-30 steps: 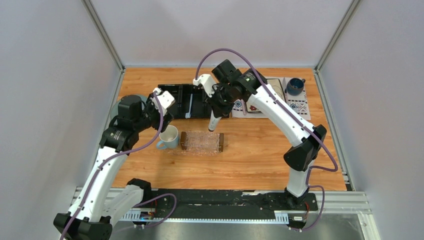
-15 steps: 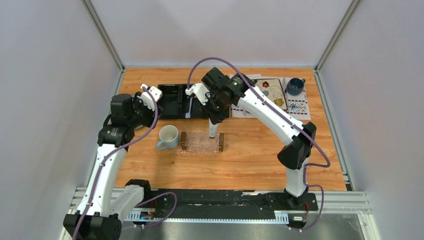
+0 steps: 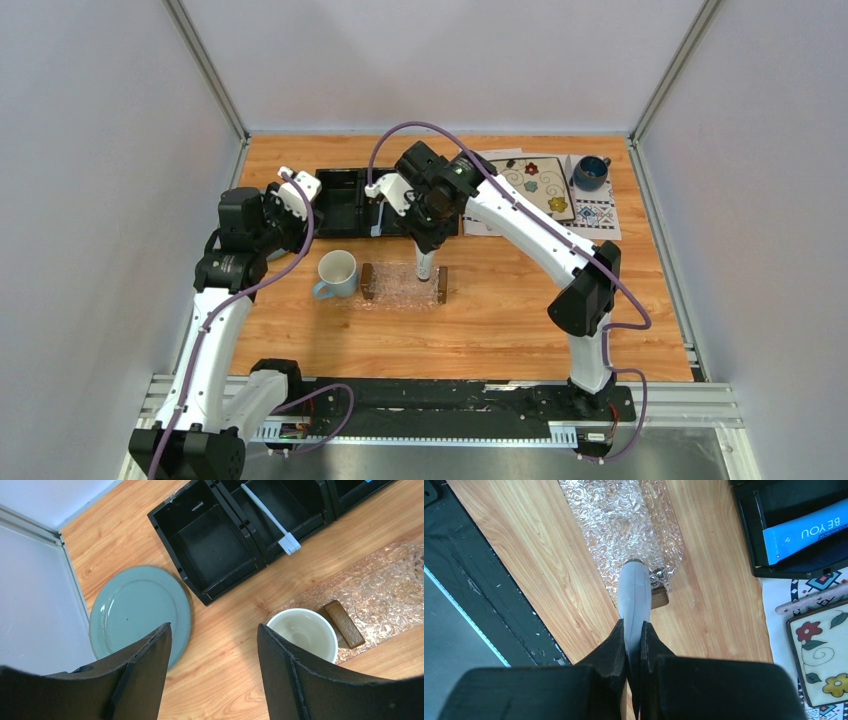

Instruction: Prepare toiletry sets of a toothbrush and toothpaste on the tray

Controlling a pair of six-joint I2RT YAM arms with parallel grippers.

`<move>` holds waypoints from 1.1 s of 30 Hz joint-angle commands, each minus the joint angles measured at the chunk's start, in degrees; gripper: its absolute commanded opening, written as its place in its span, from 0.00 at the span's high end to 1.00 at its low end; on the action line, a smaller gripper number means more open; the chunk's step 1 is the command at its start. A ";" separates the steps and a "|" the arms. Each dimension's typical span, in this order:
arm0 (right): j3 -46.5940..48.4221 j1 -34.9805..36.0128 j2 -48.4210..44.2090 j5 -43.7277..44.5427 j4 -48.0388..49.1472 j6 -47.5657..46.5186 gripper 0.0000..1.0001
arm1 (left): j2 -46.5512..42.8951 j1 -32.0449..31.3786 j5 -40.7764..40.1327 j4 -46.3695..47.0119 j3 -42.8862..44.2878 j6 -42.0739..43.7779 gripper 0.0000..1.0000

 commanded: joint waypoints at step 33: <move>-1.20 0.95 -1.31 1.19 0.19 0.27 1.00 | 0.68 0.83 2.18 1.71 -0.71 -1.03 0.29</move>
